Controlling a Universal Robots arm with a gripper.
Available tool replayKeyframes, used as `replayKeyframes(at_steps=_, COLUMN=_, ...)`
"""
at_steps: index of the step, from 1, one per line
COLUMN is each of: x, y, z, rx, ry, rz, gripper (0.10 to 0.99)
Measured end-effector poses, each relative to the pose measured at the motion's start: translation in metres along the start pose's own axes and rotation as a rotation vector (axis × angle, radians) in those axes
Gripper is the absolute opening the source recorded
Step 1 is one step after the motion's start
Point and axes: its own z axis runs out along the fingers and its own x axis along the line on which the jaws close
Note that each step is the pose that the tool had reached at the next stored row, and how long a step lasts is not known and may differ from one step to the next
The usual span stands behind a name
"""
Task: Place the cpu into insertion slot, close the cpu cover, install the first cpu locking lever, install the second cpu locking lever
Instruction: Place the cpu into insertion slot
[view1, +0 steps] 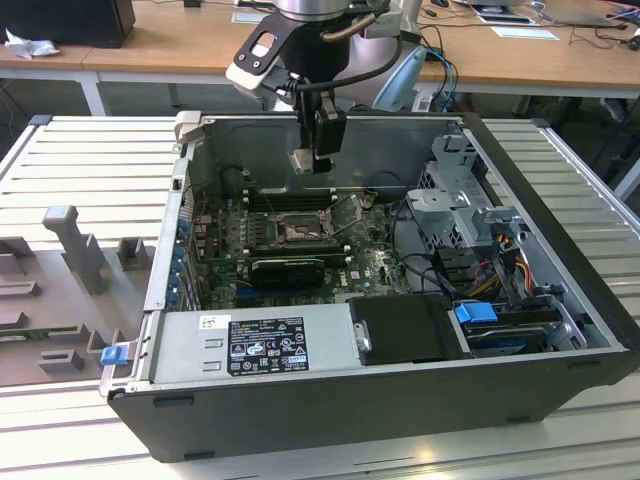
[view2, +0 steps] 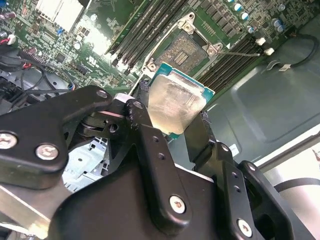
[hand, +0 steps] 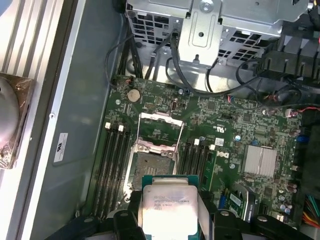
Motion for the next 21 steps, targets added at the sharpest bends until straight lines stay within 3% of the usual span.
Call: replayKeyframes(at_steps=21, x=0.0000, y=-0.0002, z=0.0022, rx=-0.003, ry=-0.0097, rz=0.113, gripper=0.529)
